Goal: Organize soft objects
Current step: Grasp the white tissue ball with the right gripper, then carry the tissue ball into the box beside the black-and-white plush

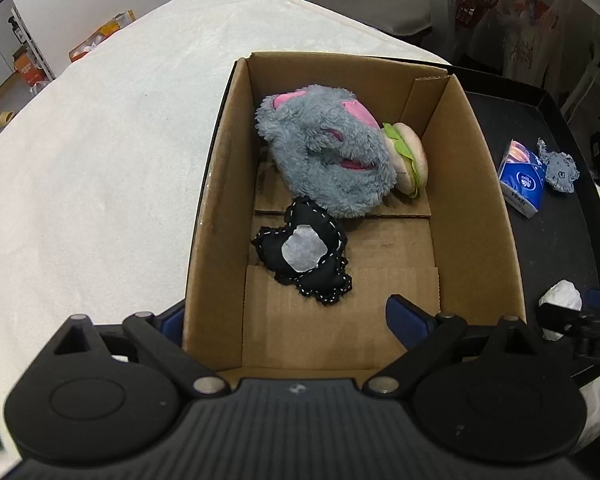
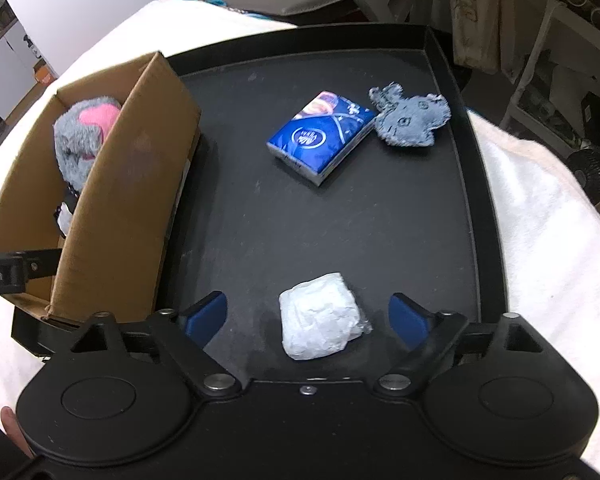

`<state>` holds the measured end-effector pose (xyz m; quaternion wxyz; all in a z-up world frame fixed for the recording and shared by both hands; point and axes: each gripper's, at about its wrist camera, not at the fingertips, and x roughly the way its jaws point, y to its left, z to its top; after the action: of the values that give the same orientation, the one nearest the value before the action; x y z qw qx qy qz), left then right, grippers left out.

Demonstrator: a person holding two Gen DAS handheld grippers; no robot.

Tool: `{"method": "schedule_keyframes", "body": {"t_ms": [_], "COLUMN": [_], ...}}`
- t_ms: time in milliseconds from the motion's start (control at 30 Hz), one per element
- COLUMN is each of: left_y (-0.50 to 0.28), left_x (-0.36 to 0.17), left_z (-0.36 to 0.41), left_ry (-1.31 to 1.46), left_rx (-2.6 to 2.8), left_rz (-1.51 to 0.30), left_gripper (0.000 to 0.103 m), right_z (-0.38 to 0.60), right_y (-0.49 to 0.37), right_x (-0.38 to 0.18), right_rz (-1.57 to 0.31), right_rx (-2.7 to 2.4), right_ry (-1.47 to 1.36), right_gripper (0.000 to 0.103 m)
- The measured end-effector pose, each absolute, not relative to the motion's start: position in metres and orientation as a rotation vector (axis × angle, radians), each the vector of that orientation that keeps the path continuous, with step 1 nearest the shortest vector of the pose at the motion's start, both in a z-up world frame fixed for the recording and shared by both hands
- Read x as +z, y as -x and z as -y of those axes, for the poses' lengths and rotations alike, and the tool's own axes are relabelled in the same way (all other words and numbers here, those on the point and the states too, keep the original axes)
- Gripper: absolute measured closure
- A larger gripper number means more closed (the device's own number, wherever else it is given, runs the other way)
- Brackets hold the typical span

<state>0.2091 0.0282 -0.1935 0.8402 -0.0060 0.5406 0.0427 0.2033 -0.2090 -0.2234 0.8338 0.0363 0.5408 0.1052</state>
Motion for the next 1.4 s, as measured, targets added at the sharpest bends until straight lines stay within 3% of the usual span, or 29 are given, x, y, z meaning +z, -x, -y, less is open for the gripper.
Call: {"method": "schedule_keyframes", "body": {"t_ms": [133, 233, 1067, 1400], "left_y": [-0.208, -0.208, -0.195, -0.19], "left_x": [-0.193, -0.191, -0.175, -0.171], "left_z": [-0.031, -0.033, -0.055, -0.063], "left_ry": [0.025, 0.04, 0.122, 0.143], "left_rx": [0.086, 0.079, 0.065, 0.062], "left_rz": [-1.141, -1.137, -1.054, -1.038], "left_gripper": [0.007, 0.007, 0.01, 0.034], "right_z": [0.204, 0.203, 0.169, 0.137], "right_y": [-0.204, -0.206, -0.207, -0.209], "right_x": [-0.228, -0.232, -0.142, -0.111], "right_rz": [-1.162, -1.189, -1.001, -0.944], "right_rx": [0.231, 0.224, 0.25, 0.295], "right_ry": [-0.069, -0.077, -0.086, -0.065], "right_gripper": [0.031, 0.057, 0.058, 0.058]}}
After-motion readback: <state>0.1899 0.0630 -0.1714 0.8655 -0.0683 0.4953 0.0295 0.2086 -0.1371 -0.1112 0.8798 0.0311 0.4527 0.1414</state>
